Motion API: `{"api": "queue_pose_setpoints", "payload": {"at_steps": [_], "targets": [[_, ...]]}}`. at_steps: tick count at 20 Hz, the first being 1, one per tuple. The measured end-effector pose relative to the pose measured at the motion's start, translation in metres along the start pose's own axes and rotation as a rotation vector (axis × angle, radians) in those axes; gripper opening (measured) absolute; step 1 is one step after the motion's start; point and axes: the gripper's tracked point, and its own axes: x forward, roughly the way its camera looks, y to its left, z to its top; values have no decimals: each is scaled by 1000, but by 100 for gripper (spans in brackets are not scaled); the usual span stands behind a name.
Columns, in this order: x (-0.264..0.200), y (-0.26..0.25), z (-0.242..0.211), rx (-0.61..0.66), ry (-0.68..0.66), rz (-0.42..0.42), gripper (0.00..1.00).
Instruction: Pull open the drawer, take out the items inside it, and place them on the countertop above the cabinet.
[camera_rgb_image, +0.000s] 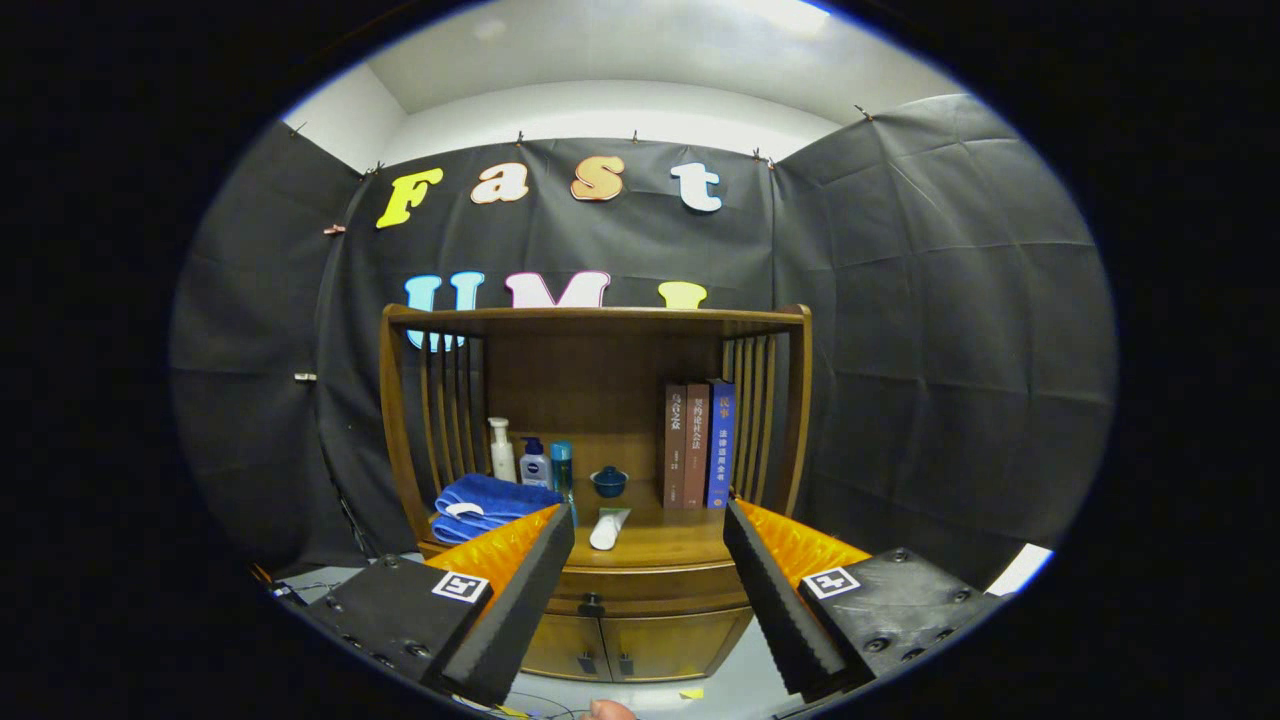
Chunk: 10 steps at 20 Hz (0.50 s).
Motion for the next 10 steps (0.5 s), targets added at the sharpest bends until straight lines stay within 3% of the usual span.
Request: {"api": "queue_pose_setpoints", "payload": {"at_steps": [10], "targets": [[-14, 15, -4, -29, 20, 20, 98]]}}
